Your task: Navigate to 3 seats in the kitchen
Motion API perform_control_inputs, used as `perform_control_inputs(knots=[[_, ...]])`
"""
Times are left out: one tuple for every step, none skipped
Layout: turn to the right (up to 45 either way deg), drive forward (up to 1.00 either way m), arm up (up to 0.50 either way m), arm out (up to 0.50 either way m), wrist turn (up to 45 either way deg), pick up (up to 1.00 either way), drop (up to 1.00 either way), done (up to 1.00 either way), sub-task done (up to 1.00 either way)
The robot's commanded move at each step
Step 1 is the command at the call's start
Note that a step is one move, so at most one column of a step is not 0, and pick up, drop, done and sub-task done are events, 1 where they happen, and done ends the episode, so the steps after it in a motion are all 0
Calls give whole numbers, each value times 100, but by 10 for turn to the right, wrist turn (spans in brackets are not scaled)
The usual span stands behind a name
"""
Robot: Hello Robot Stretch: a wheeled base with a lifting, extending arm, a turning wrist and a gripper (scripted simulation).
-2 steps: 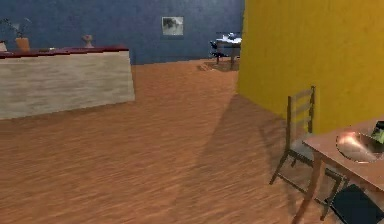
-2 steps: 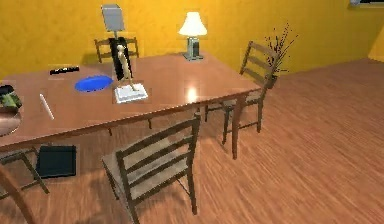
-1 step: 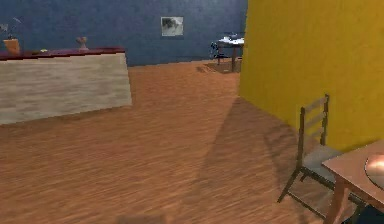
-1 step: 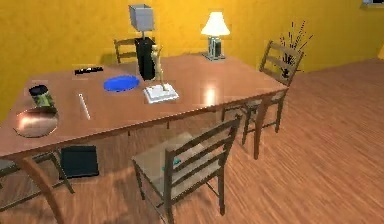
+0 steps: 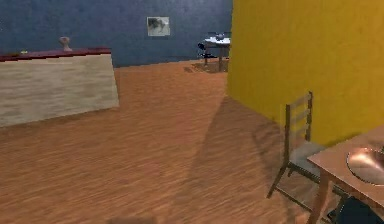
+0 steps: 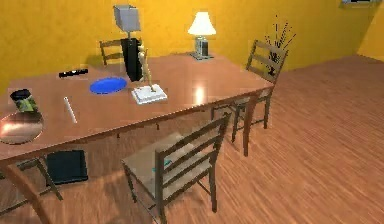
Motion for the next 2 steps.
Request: perform_control_inputs(knots=[[0, 100, 0, 0, 0, 0, 0, 0, 0], [0, 100, 0, 0, 0, 0, 0, 0, 0]])
